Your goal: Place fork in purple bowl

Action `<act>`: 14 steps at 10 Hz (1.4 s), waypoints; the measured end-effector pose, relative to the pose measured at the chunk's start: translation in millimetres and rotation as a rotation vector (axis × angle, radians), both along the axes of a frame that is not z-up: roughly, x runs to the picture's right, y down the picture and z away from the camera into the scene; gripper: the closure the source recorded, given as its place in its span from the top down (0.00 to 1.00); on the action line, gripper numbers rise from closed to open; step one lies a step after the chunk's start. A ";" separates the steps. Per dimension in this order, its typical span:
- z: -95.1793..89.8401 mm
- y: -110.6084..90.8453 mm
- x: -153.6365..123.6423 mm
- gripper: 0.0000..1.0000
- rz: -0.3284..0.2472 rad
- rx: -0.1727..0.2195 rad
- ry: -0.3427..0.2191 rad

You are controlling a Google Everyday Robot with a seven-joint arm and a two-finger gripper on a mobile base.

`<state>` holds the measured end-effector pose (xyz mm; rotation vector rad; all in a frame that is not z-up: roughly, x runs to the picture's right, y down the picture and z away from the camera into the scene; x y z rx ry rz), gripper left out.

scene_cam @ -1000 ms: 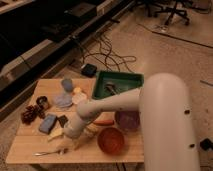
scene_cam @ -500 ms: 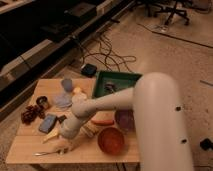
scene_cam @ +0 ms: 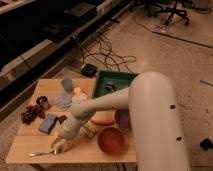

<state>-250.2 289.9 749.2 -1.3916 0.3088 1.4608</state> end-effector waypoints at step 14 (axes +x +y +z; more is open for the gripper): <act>-52.9 -47.1 26.1 0.00 -0.007 0.117 0.200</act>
